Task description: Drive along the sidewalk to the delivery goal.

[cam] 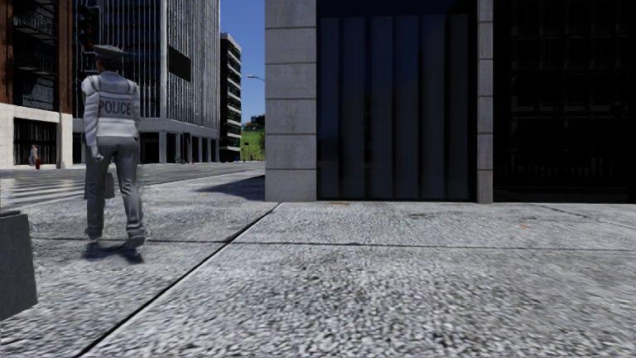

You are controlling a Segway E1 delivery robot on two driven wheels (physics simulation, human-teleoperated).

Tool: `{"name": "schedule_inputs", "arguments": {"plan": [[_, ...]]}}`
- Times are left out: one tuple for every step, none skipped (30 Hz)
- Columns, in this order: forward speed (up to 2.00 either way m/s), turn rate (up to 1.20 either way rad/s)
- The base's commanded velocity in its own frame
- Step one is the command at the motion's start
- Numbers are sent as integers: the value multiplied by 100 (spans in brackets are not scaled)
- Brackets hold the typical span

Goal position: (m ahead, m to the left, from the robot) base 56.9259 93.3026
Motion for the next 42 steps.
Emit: {"name": "schedule_inputs", "arguments": {"plan": [[124,0],[124,0],[124,0],[124,0],[124,0],[124,0],[124,0],[124,0],[124,0],[124,0],[124,0],[124,0],[124,0],[124,0],[124,0],[124,0],[124,0],[124,0],[124,0],[124,0],[124,0],[124,0],[124,0],[124,0],[124,0],[124,0],[124,0],[124,0],[124,0],[124,0],[124,0],[124,0],[124,19],[124,19],[124,25],[124,28],[124,29],[124,31],[124,32],[124,33],[124,34],[124,37]]}}
